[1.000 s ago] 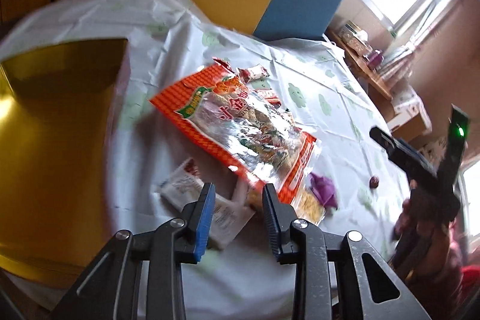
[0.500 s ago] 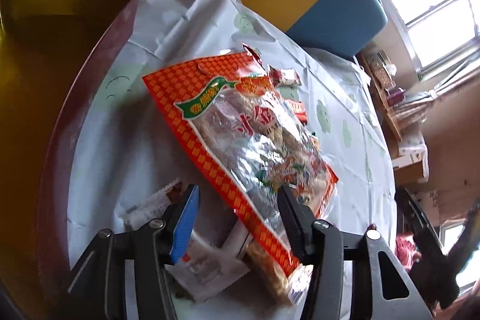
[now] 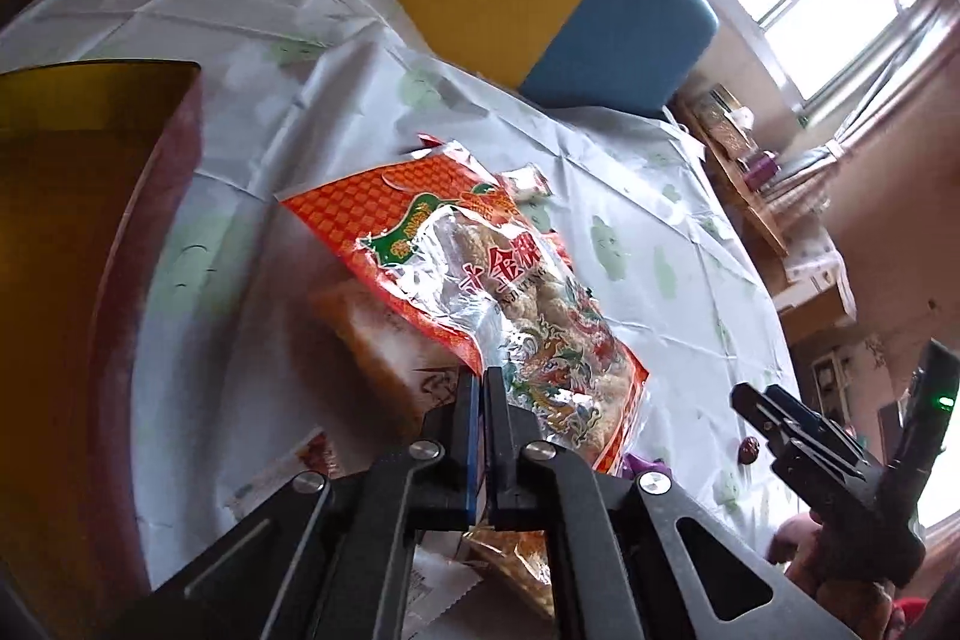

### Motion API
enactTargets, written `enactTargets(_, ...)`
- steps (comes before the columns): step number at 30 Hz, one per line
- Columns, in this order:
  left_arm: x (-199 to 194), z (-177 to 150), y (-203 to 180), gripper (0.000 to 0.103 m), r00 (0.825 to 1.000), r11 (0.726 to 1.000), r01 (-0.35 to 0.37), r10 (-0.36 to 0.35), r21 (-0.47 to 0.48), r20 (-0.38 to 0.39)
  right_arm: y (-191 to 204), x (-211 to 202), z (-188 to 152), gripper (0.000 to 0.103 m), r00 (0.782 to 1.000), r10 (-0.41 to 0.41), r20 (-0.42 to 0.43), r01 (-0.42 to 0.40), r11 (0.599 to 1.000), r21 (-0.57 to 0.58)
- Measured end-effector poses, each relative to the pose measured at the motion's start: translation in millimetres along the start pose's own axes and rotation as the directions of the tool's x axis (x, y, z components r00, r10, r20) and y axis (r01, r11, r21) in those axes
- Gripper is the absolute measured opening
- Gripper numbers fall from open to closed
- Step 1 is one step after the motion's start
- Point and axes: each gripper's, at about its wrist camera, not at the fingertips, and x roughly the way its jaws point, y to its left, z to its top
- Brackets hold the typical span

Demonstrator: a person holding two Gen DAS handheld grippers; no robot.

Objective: Organize snacks
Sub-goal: 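Grasp the orange-red snack bag with the left gripper, then carry the orange-red bag into the gold box and open the left gripper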

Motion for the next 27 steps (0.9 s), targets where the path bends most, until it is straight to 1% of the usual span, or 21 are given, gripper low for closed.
enactTargets(2,9.2,0.2,5.4,0.016,1.000,1.000,0.005,-0.006,-0.028,-0.028,1.5,3.8,-2.1,0.058,1.000,0.007,-0.023,-0.007,1.000,-0.007)
enactTargets(3,15.2,0.0,9.9,0.020,0.999,0.998,0.011,-0.014,-0.055,-0.050,2.9,4.7,-2.7,0.058,1.000,0.010,-0.027,-0.010,1.000,-0.012)
enactTargets(4,17.1,0.5,11.9,0.023,0.998,0.997,0.021,-0.024,-0.068,-0.051,4.2,5.4,-3.4,0.058,0.999,0.009,-0.031,-0.010,1.000,-0.019)
enactTargets(6,16.5,1.7,11.4,0.023,0.999,0.998,0.023,-0.025,-0.063,-0.029,5.8,6.9,-4.9,0.058,0.999,0.010,-0.040,-0.011,1.000,-0.026)
enactTargets(8,15.6,0.9,7.4,0.026,0.999,0.998,0.023,-0.024,-0.051,-0.021,7.6,8.8,-5.2,0.058,0.999,0.008,-0.048,-0.010,0.999,-0.030)
enactTargets(10,16.8,0.6,3.2,0.024,1.000,1.000,-0.001,0.001,-0.023,-0.018,8.9,10.6,-5.7,0.058,0.998,0.013,-0.057,-0.015,0.999,-0.036)
enactTargets(11,17.6,0.9,0.6,0.012,1.000,1.000,-0.021,0.021,-0.002,-0.012,10.1,11.4,-6.2,0.058,0.998,0.015,-0.062,-0.017,0.999,-0.041)
enactTargets(12,17.9,1.4,-1.6,0.006,1.000,0.999,-0.031,0.031,0.013,-0.002,11.5,12.2,-6.8,0.058,0.998,0.015,-0.066,-0.018,0.999,-0.049)
enactTargets(14,13.7,2.2,-3.4,0.001,1.000,1.000,-0.016,0.016,0.025,0.013,15.0,14.1,-8.0,0.058,0.997,0.010,-0.072,-0.015,0.998,-0.066)
enactTargets(17,3.5,4.8,-15.4,0.000,0.999,0.996,-0.017,0.013,0.090,0.046,15.1,16.2,-9.0,0.058,0.997,0.002,-0.081,-0.008,0.997,-0.073)
enactTargets(19,-5.3,7.8,-22.5,0.000,0.996,0.991,-0.022,0.010,0.133,0.086,14.7,16.5,-9.1,0.049,0.997,0.001,-0.080,-0.007,0.997,-0.072)
enactTargets(21,-11.7,11.6,-26.6,0.000,0.995,0.988,-0.018,0.002,0.151,0.104,14.6,17.1,-9.3,0.048,0.997,-0.001,-0.082,-0.005,0.997,-0.073)
enactTargets(24,-31.2,21.9,-36.4,0.000,0.987,0.982,-0.005,-0.026,0.191,0.160,14.3,15.5,-9.1,0.040,0.997,0.007,-0.073,-0.012,0.997,-0.073)
enactTargets(27,-55.0,35.0,-41.0,0.000,0.976,0.977,0.007,-0.053,0.214,0.210,15.0,16.2,-9.0,0.040,0.997,0.014,-0.079,-0.020,0.997,-0.074)
